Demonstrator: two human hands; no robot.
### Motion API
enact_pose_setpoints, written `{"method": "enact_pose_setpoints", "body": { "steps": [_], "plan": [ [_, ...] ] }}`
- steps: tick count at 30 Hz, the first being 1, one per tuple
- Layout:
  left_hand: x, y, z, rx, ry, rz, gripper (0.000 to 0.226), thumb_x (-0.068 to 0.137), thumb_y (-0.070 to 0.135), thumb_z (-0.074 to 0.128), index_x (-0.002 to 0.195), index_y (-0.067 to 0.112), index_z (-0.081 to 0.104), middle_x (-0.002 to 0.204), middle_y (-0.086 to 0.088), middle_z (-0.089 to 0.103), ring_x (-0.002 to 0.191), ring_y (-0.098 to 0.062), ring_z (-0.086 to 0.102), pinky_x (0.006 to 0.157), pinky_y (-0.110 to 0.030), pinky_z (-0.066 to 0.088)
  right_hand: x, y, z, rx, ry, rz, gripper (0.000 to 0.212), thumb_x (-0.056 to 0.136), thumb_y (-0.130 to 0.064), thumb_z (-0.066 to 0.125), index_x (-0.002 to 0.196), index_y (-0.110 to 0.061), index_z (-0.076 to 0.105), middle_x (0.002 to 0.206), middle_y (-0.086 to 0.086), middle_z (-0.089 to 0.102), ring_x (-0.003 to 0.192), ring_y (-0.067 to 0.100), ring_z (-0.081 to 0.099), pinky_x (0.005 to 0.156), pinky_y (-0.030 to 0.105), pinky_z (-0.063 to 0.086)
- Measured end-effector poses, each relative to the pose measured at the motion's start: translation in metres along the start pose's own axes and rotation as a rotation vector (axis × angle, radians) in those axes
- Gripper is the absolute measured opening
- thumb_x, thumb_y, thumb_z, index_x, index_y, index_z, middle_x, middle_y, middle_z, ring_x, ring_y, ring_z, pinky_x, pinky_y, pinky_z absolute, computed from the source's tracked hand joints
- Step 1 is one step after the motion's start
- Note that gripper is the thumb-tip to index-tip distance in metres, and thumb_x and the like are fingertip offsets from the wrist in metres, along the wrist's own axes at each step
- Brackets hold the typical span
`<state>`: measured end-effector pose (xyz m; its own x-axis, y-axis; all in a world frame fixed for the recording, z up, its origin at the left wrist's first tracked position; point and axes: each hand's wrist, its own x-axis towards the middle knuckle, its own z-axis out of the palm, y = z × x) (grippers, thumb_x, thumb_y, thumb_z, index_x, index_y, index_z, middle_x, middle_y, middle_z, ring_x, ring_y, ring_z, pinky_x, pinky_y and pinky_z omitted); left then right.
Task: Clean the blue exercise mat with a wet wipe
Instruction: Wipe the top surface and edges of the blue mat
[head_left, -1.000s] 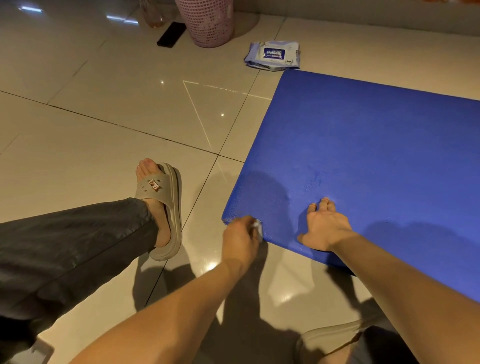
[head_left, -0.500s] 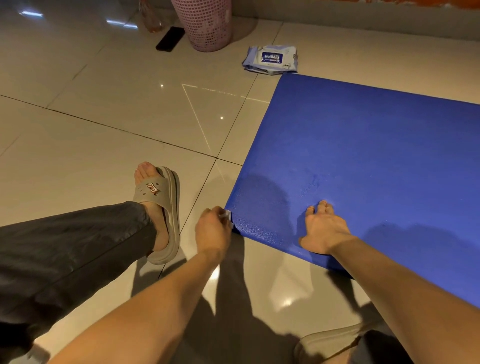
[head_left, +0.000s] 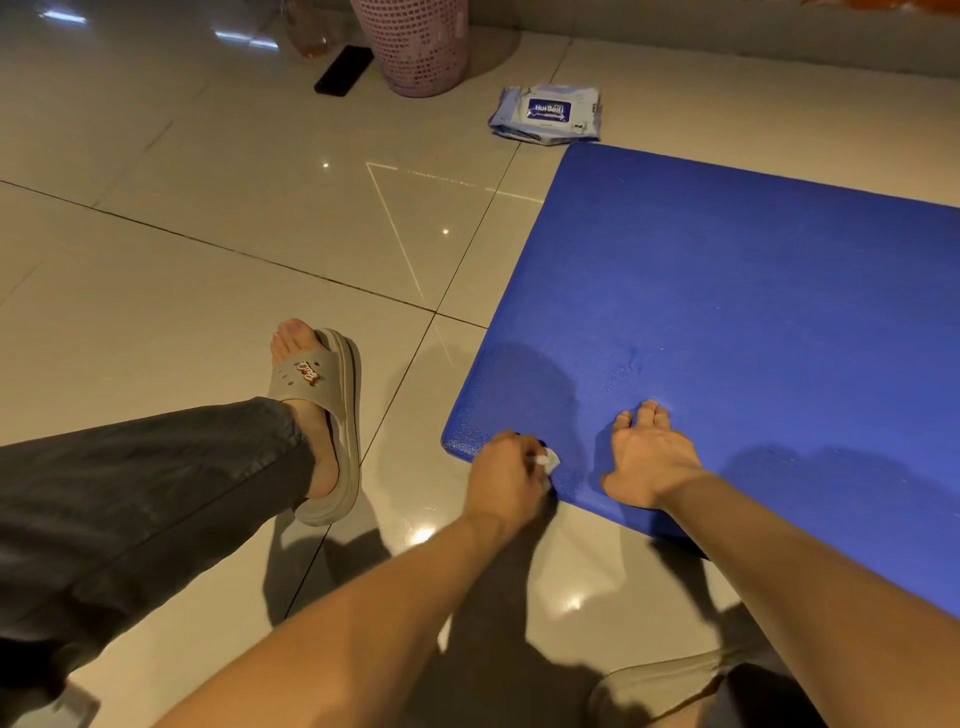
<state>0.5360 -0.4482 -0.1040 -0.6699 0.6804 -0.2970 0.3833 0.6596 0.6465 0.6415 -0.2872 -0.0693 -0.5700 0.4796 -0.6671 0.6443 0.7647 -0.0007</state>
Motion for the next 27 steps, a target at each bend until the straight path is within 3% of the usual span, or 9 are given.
{"method": "enact_pose_setpoints", "body": {
  "steps": [3,5,8,12,15,19,22,24,27],
  "plan": [
    [0.020,-0.026,-0.037,0.009,0.156,-0.106,0.007,0.089,0.019,0.069,0.089,0.015,0.074,0.091,-0.003,0.072,0.082,-0.022,0.068,0.072,-0.028,0.047,0.001,-0.001,0.002,-0.006,0.006,0.004,0.092,0.094,-0.045,0.055,0.159,0.001,0.008,0.163,0.033,-0.001,0.153,0.046,0.003,0.118,0.050,0.032],
    [0.029,-0.043,-0.057,0.004,0.239,-0.206,0.011,0.090,0.015,0.068,0.097,0.014,0.076,0.097,-0.006,0.074,0.090,-0.025,0.070,0.079,-0.032,0.053,0.001,-0.001,0.003,-0.010,0.010,0.004,0.093,0.094,-0.045,0.055,0.159,0.001,0.008,0.163,0.033,-0.001,0.153,0.046,0.003,0.118,0.050,0.032],
    [0.032,-0.049,-0.068,-0.006,0.274,-0.272,0.012,0.094,0.014,0.066,0.100,0.012,0.076,0.095,-0.008,0.075,0.089,-0.027,0.070,0.080,-0.033,0.054,0.002,-0.001,0.004,-0.018,0.013,0.003,0.093,0.094,-0.045,0.055,0.159,0.001,0.007,0.163,0.033,-0.001,0.153,0.047,0.003,0.119,0.049,0.032],
    [0.020,-0.027,-0.042,-0.064,0.180,-0.140,0.014,0.095,0.019,0.064,0.091,0.016,0.077,0.086,-0.001,0.076,0.084,-0.021,0.072,0.079,-0.034,0.056,0.003,-0.002,0.005,-0.030,0.020,0.010,0.092,0.093,-0.045,0.054,0.158,0.002,0.008,0.163,0.033,0.001,0.152,0.047,0.005,0.118,0.049,0.033],
    [0.007,0.000,-0.005,-0.061,0.050,-0.026,0.019,0.096,0.016,0.062,0.106,0.019,0.079,0.103,-0.004,0.070,0.095,-0.022,0.067,0.089,-0.030,0.052,0.003,-0.002,0.005,-0.033,0.013,0.010,0.094,0.094,-0.046,0.055,0.158,0.003,0.007,0.162,0.034,0.000,0.152,0.047,0.004,0.117,0.049,0.034],
    [-0.002,0.018,0.017,0.070,-0.079,0.162,0.023,0.099,0.016,0.062,0.117,0.018,0.076,0.105,-0.008,0.063,0.097,-0.027,0.062,0.088,-0.026,0.047,0.004,-0.002,0.004,-0.029,0.006,0.015,0.093,0.095,-0.044,0.055,0.158,0.003,0.005,0.162,0.034,-0.001,0.152,0.048,0.002,0.118,0.050,0.031],
    [0.009,0.008,-0.003,0.229,-0.068,0.256,0.026,0.092,0.010,0.065,0.113,0.019,0.077,0.104,-0.010,0.060,0.098,-0.032,0.061,0.080,-0.034,0.050,0.004,-0.002,0.005,-0.031,0.012,0.015,0.094,0.094,-0.045,0.056,0.158,0.002,0.006,0.163,0.034,0.000,0.152,0.047,0.003,0.118,0.050,0.031],
    [0.019,-0.007,-0.023,0.316,-0.023,0.252,0.031,0.088,0.004,0.064,0.108,0.024,0.076,0.104,-0.008,0.059,0.099,-0.032,0.061,0.076,-0.032,0.049,0.004,-0.003,0.006,-0.030,0.018,0.020,0.093,0.094,-0.045,0.056,0.158,0.002,0.008,0.163,0.033,0.001,0.152,0.047,0.004,0.117,0.050,0.032],
    [0.035,-0.033,-0.055,0.357,0.107,0.149,0.028,0.089,0.006,0.062,0.103,0.024,0.078,0.095,-0.007,0.057,0.081,-0.029,0.058,0.069,-0.028,0.041,0.005,-0.004,0.006,-0.024,0.027,0.025,0.093,0.093,-0.045,0.056,0.158,0.002,0.009,0.163,0.033,0.002,0.152,0.047,0.004,0.117,0.050,0.032]
  ]
}}
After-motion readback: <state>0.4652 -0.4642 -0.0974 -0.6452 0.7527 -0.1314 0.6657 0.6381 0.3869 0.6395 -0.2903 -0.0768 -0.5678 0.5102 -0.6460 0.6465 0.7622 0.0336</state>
